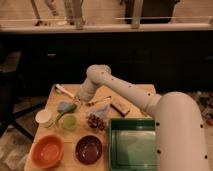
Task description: Place pepper in plastic cup
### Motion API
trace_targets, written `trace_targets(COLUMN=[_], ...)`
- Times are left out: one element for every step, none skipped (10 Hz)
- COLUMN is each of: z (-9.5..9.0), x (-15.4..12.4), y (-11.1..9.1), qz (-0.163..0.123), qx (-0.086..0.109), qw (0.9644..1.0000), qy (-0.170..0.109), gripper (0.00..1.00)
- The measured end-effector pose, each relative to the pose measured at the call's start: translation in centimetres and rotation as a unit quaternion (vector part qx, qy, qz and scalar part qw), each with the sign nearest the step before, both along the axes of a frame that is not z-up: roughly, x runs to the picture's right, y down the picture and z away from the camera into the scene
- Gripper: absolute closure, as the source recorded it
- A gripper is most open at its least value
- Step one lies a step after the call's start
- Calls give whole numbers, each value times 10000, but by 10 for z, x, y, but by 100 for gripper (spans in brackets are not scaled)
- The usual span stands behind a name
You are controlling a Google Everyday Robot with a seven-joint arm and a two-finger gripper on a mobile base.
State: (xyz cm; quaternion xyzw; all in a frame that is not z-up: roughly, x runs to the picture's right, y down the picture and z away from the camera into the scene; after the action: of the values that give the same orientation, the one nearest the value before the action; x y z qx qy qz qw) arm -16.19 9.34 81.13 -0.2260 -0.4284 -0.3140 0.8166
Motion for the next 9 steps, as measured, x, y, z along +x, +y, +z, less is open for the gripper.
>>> trace_targets(z=[-4,-10,-11,-11,-9,-4,-1,3,6], x=[-1,-2,-2,-1,0,1,3,5,7], y=[4,10,15,19,23,28,30,33,35], qz=[-10,-9,-6,17,43,70,92,125,160], qx=[-2,-2,-16,-42,-82,-142,-183,-233,-283], qw=[10000,10000,10000,10000,10000,9999,9998,9996,9994], qy=[-3,-8,-4,11,28,50,64,79,92], gripper=[100,100,100,100,100,100,100,100,100])
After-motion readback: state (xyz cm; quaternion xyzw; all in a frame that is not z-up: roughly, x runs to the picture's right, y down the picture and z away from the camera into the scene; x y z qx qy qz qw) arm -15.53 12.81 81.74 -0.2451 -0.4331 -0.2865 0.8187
